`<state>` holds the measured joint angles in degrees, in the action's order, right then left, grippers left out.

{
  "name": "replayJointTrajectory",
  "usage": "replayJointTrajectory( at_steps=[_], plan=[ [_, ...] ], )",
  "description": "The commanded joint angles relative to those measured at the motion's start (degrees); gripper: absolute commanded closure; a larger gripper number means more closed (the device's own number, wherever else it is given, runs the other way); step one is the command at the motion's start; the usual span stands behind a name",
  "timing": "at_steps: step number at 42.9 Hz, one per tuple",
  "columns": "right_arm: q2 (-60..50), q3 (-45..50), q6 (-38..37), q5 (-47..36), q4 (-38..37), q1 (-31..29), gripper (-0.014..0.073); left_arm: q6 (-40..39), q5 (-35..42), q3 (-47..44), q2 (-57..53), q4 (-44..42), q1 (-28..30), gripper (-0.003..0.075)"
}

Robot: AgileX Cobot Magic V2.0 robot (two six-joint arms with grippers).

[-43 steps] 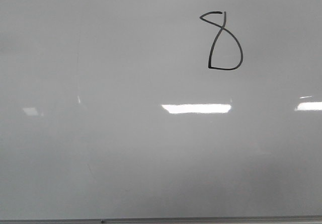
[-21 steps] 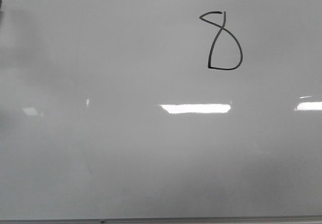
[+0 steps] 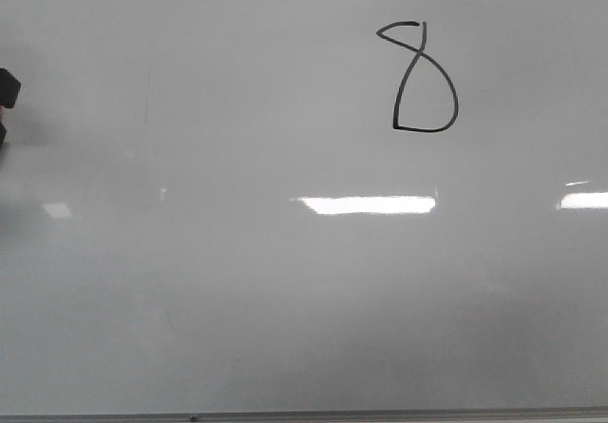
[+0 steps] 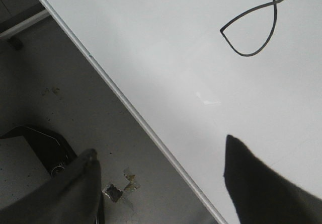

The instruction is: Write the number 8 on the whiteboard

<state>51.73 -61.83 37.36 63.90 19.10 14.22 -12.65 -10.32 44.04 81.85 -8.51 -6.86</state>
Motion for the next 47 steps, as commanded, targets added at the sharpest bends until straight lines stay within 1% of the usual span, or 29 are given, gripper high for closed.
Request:
replayJointTrajectory(
  at_steps=[1,6,10,14,19,22,27,29,37,42,47],
  plan=[
    [-0.3,-1.3,0.1,-3.7,1.0,-0.4,0.0057,-0.5,3.6,1.8,-1.6,0.3,0.2,0.0343],
    [-0.6,-1.3,-0.7,-3.7,1.0,-0.4,0.0057,-0.3,0.4,2.4,-3.3,0.1,0.2,0.0344],
    [-1.8,-1.3,-4.6,-3.8,0.7,-0.4,0.0057,-0.1,-3.2,3.8,-5.9,-0.1,0.1,0.0344],
    [-3.0,-1.3,-12.3,-3.8,-1.7,-0.4,0.0057,0.0,-6.8,5.1,-9.6,-0.4,0.1,0.0346],
    [-5.1,-1.3,-24.3,-3.8,-9.2,-0.4,0.0057,1.5,-9.3,5.5,-15.4,-0.8,-0.7,0.0346],
    [-6.6,-1.3,-30.8,-3.7,-13.7,-0.4,0.0057,3.0,-11.2,5.5,-19.4,-0.8,-2.7,0.0346],
    [-9.3,-0.9,-38.0,-3.3,-18.0,-0.4,0.0057,4.7,-15.3,5.5,-26.1,-0.8,-7.6,0.0347],
    [-10.6,-0.2,-39.0,-3.3,-18.2,-0.4,0.0057,5.5,-17.1,5.5,-28.7,-0.8,-10.1,0.0347],
    [-16.3,5.4,-39.0,-3.2,-18.2,-0.4,0.0057,5.9,-26.0,5.5,-36.8,-0.8,-19.2,0.0347],
    [-19.3,9.5,-39.1,-3.7,-18.2,-0.4,0.0057,5.9,-31.0,5.5,-40.5,-0.8,-22.7,0.0349],
    [-20.6,12.3,-39.1,-4.7,-18.3,-0.4,0.0057,5.9,-32.6,5.5,-41.9,-0.8,-24.2,0.0356]
  ],
)
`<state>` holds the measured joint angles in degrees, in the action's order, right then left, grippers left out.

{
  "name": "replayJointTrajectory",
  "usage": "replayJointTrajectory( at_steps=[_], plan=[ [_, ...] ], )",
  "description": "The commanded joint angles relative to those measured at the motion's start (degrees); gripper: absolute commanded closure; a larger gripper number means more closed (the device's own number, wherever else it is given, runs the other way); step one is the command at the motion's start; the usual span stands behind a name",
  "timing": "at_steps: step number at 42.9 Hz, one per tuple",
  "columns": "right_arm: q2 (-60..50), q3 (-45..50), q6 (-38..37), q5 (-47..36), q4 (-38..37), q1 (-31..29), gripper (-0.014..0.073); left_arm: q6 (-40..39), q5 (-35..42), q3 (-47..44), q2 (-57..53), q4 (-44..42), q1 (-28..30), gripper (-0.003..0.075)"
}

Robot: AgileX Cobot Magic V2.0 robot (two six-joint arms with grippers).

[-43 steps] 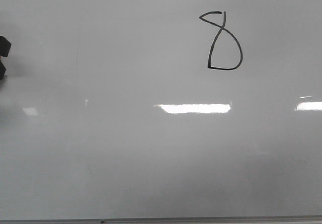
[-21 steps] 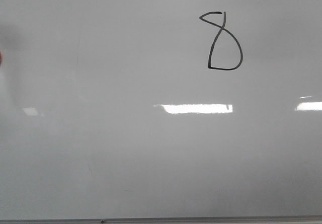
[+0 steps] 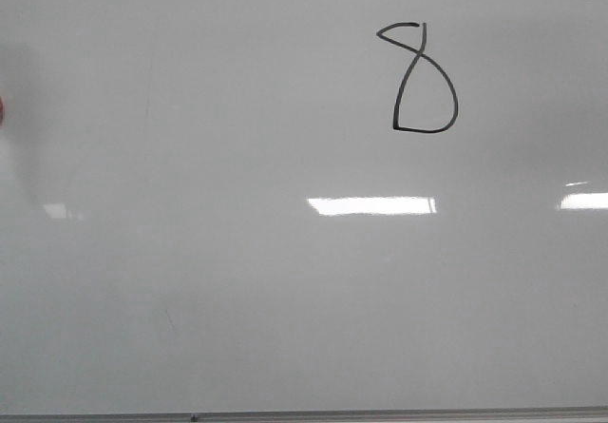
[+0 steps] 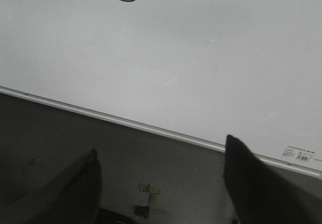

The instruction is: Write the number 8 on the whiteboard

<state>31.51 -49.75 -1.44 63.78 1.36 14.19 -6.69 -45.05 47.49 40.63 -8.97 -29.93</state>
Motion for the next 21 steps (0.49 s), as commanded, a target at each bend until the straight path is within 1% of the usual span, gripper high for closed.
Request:
replayJointTrajectory(
  at_steps=[1,9,12,14,15,17,19,21],
  plan=[
    [-0.4,0.6,-0.3,-4.7,-0.5,-0.4,0.0057,0.0,2.2,2.0,-0.8,-0.3,-1.3,0.0356],
    [-0.4,1.5,-0.3,-6.5,-0.5,-0.4,0.0059,-0.1,2.2,2.0,-0.8,-0.3,-1.3,0.0356],
    [-0.4,1.5,-0.3,-6.9,-0.5,-0.4,0.0102,-0.1,2.3,2.0,-0.8,-0.3,-1.3,0.0356],
    [-0.4,1.5,-0.3,-7.1,-0.5,-0.4,0.0176,-0.1,2.3,2.0,-0.8,-0.3,-1.3,0.0356],
    [-0.4,1.5,-0.3,-7.1,-0.5,-0.4,0.0198,-0.1,2.3,2.0,-0.8,-0.3,-1.3,0.0356],
    [-0.4,1.5,-0.3,-7.1,-0.5,-0.4,0.0295,-0.2,2.3,2.0,-0.8,-0.1,-1.3,0.0356],
    [-0.4,1.5,-0.3,-7.1,-0.5,-0.4,0.0368,-0.2,2.3,2.0,-0.8,-0.1,-1.3,0.036],
    [-0.4,1.5,-0.3,-7.1,-0.5,-0.4,0.0447,-0.5,2.3,2.0,-0.8,-0.1,-1.3,0.0386]
  ],
)
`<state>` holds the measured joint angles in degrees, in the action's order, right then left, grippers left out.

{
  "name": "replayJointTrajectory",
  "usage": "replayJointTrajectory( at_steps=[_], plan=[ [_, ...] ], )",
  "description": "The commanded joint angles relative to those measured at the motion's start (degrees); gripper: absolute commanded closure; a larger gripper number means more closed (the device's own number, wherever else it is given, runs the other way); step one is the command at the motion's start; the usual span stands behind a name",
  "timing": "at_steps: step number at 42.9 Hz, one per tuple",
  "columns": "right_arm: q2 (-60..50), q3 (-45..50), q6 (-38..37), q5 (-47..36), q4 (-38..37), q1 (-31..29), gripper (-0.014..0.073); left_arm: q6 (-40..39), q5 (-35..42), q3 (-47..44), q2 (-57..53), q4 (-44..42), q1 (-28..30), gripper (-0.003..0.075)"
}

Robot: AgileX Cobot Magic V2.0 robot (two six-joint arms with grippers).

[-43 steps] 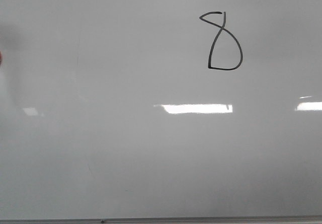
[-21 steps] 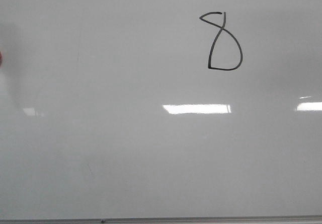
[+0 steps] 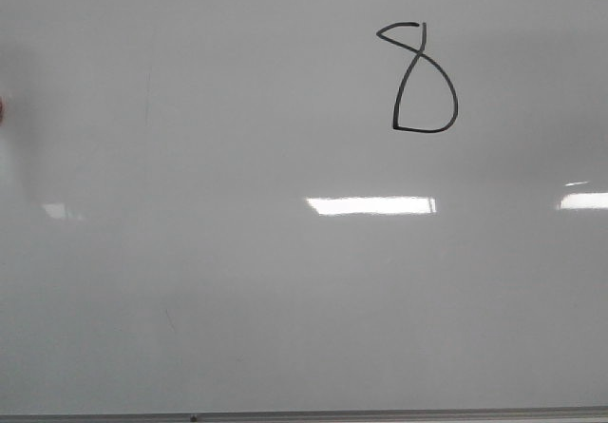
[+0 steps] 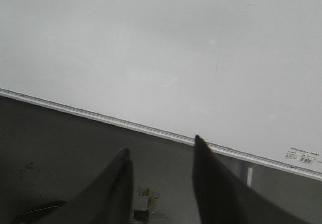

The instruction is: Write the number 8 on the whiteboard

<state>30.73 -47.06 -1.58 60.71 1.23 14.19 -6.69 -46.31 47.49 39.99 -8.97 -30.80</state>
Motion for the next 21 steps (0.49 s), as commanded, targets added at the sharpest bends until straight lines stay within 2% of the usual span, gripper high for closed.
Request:
replayJointTrajectory(
  at_steps=[1,8,16,21],
  plan=[
    [0.4,-1.2,-0.1,-4.0,-0.4,-0.4,0.0489,-0.5,3.5,2.0,-0.2,-0.1,-0.4,0.04],
    [0.4,-1.2,0.2,-3.8,-0.4,-0.4,0.0666,-0.5,3.5,2.0,-0.2,0.1,-0.4,0.0562],
    [0.4,-1.2,1.6,-3.6,-0.4,-0.4,0.0662,-0.5,3.5,2.0,-0.2,0.2,-0.4,0.0739],
    [0.4,-1.2,1.6,-3.5,-0.4,-0.4,0.0662,-0.5,3.5,2.0,-0.2,0.3,-0.4,0.0741]
  ],
)
